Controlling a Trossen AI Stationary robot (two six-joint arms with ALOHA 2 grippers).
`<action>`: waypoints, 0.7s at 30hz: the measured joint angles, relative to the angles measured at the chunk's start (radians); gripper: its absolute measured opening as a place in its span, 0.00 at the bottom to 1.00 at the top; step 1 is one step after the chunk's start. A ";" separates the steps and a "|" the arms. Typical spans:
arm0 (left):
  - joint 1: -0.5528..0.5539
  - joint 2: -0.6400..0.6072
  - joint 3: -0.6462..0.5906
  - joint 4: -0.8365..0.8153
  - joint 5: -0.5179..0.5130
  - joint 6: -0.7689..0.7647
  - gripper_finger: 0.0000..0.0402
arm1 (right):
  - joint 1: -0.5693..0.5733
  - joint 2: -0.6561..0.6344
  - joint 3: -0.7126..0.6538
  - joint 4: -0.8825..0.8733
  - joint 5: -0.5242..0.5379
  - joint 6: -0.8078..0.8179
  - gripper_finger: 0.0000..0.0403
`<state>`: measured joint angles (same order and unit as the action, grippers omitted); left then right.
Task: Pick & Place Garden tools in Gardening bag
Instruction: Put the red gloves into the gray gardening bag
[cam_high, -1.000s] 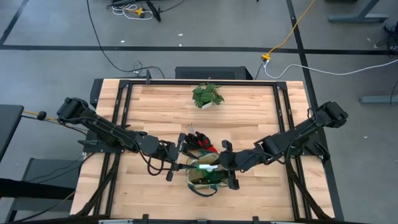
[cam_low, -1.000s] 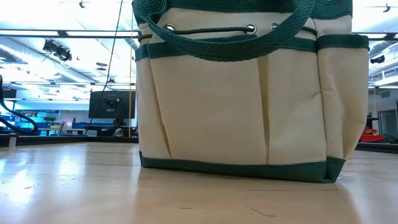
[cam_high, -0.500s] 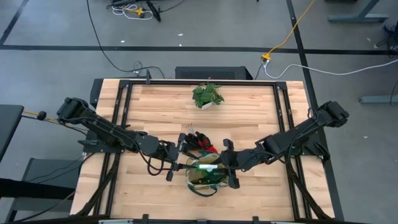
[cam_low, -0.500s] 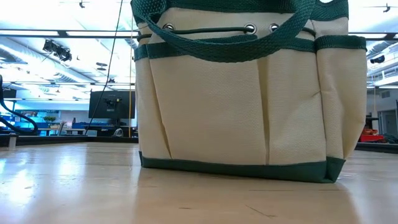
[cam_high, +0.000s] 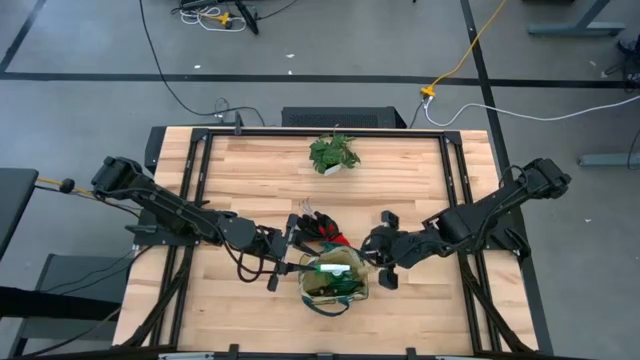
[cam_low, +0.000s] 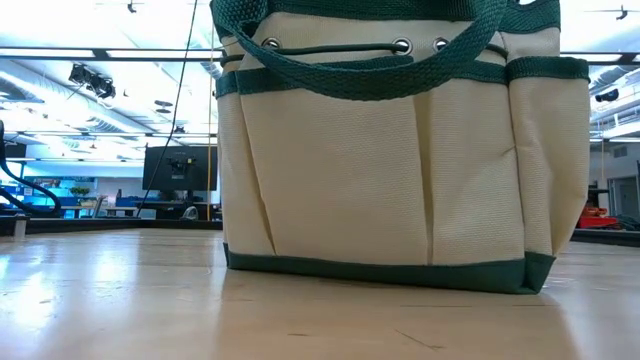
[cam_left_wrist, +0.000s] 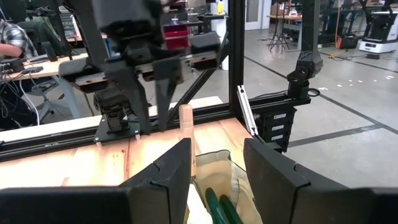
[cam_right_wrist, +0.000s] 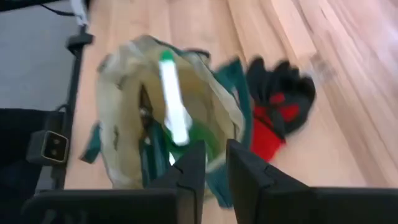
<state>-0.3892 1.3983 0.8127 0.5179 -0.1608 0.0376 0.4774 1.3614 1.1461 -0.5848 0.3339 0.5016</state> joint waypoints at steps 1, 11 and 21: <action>0.000 0.000 0.000 0.000 0.000 0.000 0.38 | 0.000 0.000 0.000 -0.020 -0.002 0.027 0.15; 0.000 0.000 0.000 0.000 0.000 0.000 0.38 | 0.045 0.000 0.000 -0.113 -0.030 0.187 0.10; 0.000 0.000 0.000 0.000 0.000 0.000 0.38 | 0.113 0.065 -0.002 0.052 0.077 0.260 0.09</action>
<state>-0.3890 1.3983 0.8124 0.5174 -0.1608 0.0376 0.5909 1.4264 1.1446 -0.5324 0.4110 0.7614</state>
